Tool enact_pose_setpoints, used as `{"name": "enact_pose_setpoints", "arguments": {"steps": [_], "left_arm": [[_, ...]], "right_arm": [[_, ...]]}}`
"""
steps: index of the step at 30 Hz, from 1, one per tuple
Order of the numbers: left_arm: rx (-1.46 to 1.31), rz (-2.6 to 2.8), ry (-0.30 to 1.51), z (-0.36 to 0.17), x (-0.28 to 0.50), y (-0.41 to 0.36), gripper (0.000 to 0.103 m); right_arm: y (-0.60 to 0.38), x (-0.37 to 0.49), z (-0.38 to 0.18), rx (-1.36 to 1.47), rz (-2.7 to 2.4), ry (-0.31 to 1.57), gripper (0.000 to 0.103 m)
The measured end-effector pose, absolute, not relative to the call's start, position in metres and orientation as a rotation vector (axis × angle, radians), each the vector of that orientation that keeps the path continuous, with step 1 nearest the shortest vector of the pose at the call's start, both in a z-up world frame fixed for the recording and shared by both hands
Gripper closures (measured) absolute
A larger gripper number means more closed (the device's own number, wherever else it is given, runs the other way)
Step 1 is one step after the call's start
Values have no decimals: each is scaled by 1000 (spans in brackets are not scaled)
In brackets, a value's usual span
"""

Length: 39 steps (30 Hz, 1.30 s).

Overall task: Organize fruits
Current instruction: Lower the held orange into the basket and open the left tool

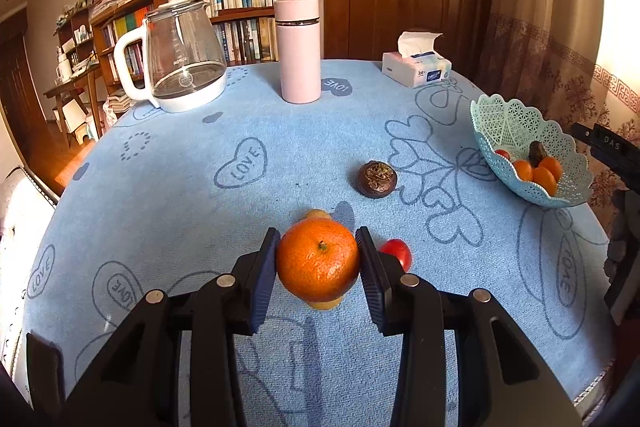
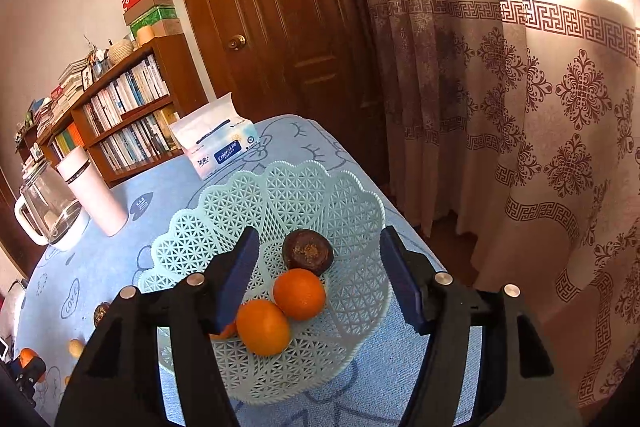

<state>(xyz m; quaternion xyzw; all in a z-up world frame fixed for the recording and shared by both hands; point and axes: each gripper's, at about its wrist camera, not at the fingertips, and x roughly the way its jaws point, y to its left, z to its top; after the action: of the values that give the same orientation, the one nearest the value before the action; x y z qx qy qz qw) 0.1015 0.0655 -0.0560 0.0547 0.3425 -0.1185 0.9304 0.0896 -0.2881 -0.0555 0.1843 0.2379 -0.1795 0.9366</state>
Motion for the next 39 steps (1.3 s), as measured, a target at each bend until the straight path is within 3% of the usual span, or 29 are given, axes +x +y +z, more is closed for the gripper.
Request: {"name": "enact_pose_setpoints", "arguments": {"steps": [39], "left_arm": [[256, -510, 644, -47, 156, -111, 63]], "right_arm": [[-291, 78, -62, 413, -437, 431, 29]]}}
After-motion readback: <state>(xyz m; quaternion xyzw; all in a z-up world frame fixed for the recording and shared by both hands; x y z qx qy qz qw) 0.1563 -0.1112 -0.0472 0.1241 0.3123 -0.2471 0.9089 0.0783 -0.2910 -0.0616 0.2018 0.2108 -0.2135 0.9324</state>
